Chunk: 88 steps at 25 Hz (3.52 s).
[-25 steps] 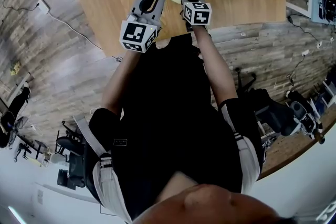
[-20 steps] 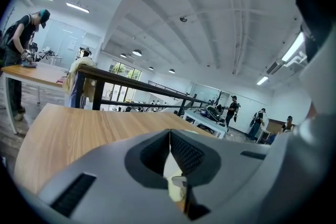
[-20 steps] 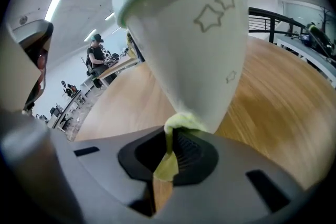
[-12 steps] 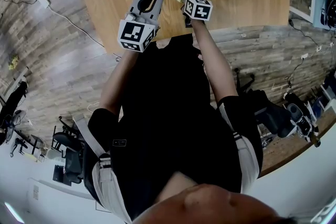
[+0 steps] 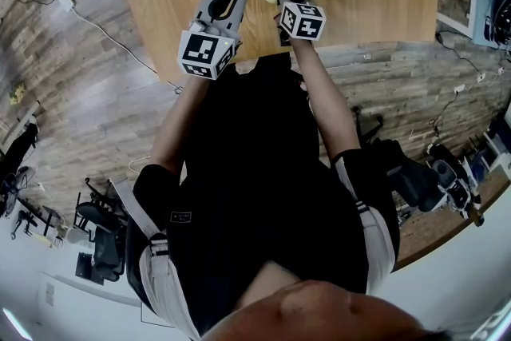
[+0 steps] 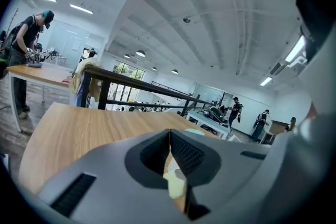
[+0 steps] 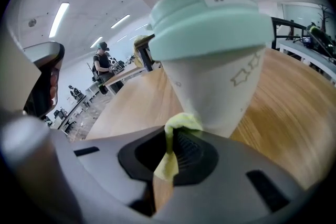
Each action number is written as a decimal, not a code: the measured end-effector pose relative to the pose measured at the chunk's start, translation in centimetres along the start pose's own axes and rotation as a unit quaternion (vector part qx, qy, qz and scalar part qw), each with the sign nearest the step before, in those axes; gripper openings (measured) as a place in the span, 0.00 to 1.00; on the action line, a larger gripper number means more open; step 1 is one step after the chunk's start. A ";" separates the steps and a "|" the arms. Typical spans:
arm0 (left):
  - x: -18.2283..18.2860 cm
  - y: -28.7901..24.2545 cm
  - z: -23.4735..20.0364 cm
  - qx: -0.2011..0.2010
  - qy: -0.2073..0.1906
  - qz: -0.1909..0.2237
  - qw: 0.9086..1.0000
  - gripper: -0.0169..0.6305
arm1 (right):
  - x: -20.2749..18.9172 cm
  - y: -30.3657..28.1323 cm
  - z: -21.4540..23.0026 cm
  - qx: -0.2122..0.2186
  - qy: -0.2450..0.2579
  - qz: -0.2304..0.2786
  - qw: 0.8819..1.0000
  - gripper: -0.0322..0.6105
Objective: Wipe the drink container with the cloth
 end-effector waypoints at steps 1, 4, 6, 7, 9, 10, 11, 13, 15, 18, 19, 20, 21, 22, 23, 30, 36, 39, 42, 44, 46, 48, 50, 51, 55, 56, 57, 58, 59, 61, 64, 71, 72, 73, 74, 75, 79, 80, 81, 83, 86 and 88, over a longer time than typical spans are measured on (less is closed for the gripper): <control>0.1 0.0 0.2 0.000 0.000 0.001 1.000 0.06 | 0.3 0.3 -0.2 0.006 -0.003 0.005 1.000 0.11; 0.4 0.0 0.5 -0.002 0.000 0.004 1.000 0.06 | 1.1 1.2 -1.1 0.025 -0.008 0.017 1.000 0.11; 0.5 0.1 0.5 0.000 0.000 0.005 1.000 0.06 | 1.5 1.6 -1.9 0.034 -0.003 0.023 0.999 0.11; 0.5 0.2 0.4 0.001 0.000 0.006 1.000 0.06 | 1.7 1.8 -2.2 0.037 0.000 0.026 0.999 0.11; 0.7 0.3 0.4 0.004 0.001 0.008 1.000 0.06 | 2.0 2.3 -2.6 0.042 0.003 0.031 0.999 0.11; 0.8 0.4 0.5 0.006 0.001 0.009 1.000 0.06 | 2.1 2.6 -2.7 0.044 0.005 0.034 0.998 0.11; 0.9 0.4 0.5 0.007 0.002 0.010 1.000 0.06 | 2.2 2.8 -2.8 0.046 0.007 0.035 0.998 0.11; 1.1 0.4 0.6 0.010 0.002 0.013 1.000 0.06 | 2.2 3.3 -3.0 0.052 0.012 0.037 0.998 0.11; 1.2 0.4 0.7 0.012 0.003 0.015 1.000 0.06 | 2.2 3.7 -3.2 0.057 0.020 0.036 0.998 0.11; 1.3 0.6 1.0 0.016 0.006 0.018 1.000 0.06 | 2.3 4.5 -3.6 0.067 0.029 0.038 0.997 0.11; 1.3 0.6 1.1 0.018 0.008 0.019 1.000 0.06 | 2.4 4.7 -3.7 0.072 0.031 0.038 0.996 0.11; 1.3 0.7 1.3 0.019 0.009 0.019 1.000 0.06 | 2.5 5.0 -3.8 0.076 0.033 0.038 0.996 0.11; 1.3 0.7 1.4 0.019 0.011 0.020 1.000 0.06 | 2.5 5.3 -4.0 0.081 0.035 0.039 0.995 0.11; 1.3 0.7 1.6 0.019 0.011 0.020 1.000 0.06 | 2.6 5.7 -4.2 0.086 0.038 0.041 0.995 0.11; 1.3 0.7 1.7 0.020 0.012 0.021 1.000 0.06 | 2.7 6.0 -4.5 0.091 0.039 0.043 0.994 0.11; 2.5 0.3 2.3 0.029 0.008 0.027 0.999 0.06 | 5.4 8.6 -6.2 0.121 0.045 0.071 0.989 0.11; 4.4 0.1 2.6 0.065 -0.003 0.041 0.997 0.06 | 9.5 12.4 -6.7 0.135 0.068 0.132 0.980 0.11; 5.3 0.0 3.3 0.073 -0.005 0.048 0.996 0.06 | 11.3 14.4 -6.6 0.143 0.072 0.156 0.975 0.11; 6.1 0.1 3.9 0.081 -0.006 0.056 0.995 0.06 | 12.9 16.2 -6.5 0.148 0.084 0.175 0.970 0.11; 6.6 0.3 4.1 0.086 -0.006 0.060 0.994 0.06 | 13.8 17.3 -6.5 0.152 0.090 0.186 0.967 0.11; 7.3 0.5 4.3 0.093 -0.008 0.065 0.994 0.06 | 14.7 18.3 -6.4 0.154 0.097 0.198 0.963 0.11; 8.1 0.7 4.6 0.100 -0.010 0.071 0.992 0.06 | 15.4 19.4 -6.0 0.156 0.103 0.208 0.960 0.11; 8.8 1.0 5.1 0.108 -0.012 0.075 0.991 0.06 | 16.1 20.5 -5.5 0.156 0.107 0.219 0.957 0.11; 9.1 1.2 5.3 0.111 -0.013 0.078 0.991 0.06 | 16.3 21.1 -5.3 0.155 0.110 0.225 0.956 0.11; 9.4 2.0 5.6 0.124 -0.018 0.082 0.989 0.06 | 16.7 22.2 -4.8 0.152 0.117 0.239 0.952 0.11; 9.3 2.1 5.7 0.126 -0.018 0.082 0.988 0.06 | 16.6 22.3 -4.8 0.151 0.119 0.240 0.952 0.11; 9.1 2.2 5.8 0.126 -0.019 0.081 0.988 0.06 | 16.5 22.4 -4.8 0.151 0.121 0.240 0.951 0.11; 8.9 2.3 5.9 0.125 -0.019 0.080 0.989 0.06 | 16.4 22.5 -4.8 0.151 0.124 0.242 0.951 0.11; 8.7 2.2 6.1 0.123 -0.020 0.078 0.989 0.06 | 16.2 22.7 -4.8 0.149 0.127 0.243 0.950 0.11; 8.4 2.1 6.5 0.119 -0.020 0.076 0.990 0.06 | 15.8 22.9 -4.7 0.145 0.130 0.248 0.949 0.11; 8.1 2.0 7.0 0.114 -0.021 0.076 0.990 0.06 | 15.3 23.0 -4.7 0.143 0.127 0.251 0.949 0.11; 7.8 1.6 7.1 0.109 -0.025 0.071 0.991 0.06 | 14.7 23.0 -4.7 0.144 0.130 0.253 0.948 0.11; 7.8 1.6 7.1 0.109 -0.025 0.070 0.991 0.06 | 14.7 23.0 -4.6 0.142 0.129 0.255 0.948 0.11; 7.8 1.7 7.1 0.108 -0.024 0.070 0.991 0.06 | 14.8 23.1 -4.6 0.141 0.129 0.256 0.948 0.11; 7.8 1.7 7.1 0.108 -0.024 0.071 0.991 0.06 | 14.8 23.2 -4.5 0.140 0.128 0.258 0.947 0.11; 7.8 1.7 7.1 0.108 -0.024 0.071 0.991 0.06 | 14.8 23.2 -4.5 0.139 0.127 0.259 0.947 0.11; 7.6 1.4 6.9 0.105 -0.024 0.070 0.992 0.06 | 14.9 23.1 -4.6 0.139 0.126 0.264 0.946 0.11; 7.7 1.4 7.0 0.104 -0.024 0.070 0.992 0.06 | 14.9 23.2 -4.6 0.138 0.126 0.264 0.946 0.11; 7.7 1.5 7.2 0.103 -0.025 0.070 0.992 0.06 | 14.8 23.3 -4.5 0.137 0.126 0.264 0.946 0.11; 7.7 1.5 7.6 0.102 -0.025 0.070 0.992 0.06 | 14.7 23.6 -4.4 0.136 0.126 0.263 0.947 0.11; 7.6 1.4 7.2 0.101 -0.024 0.070 0.992 0.06 | 14.7 23.2 -4.4 0.135 0.125 0.263 0.947 0.11; 7.6 1.4 7.0 0.100 -0.023 0.071 0.992 0.06 | 14.7 23.1 -4.6 0.136 0.126 0.263 0.947 0.11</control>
Point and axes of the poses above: the fingertips, and each gripper's own axes: y backward along the fingers, z to its right, x out of its top, the point moved 1 cm from there along y, backward along the fingers, and after that the axes turned 15 degrees about -y, right-handed, at the moved point
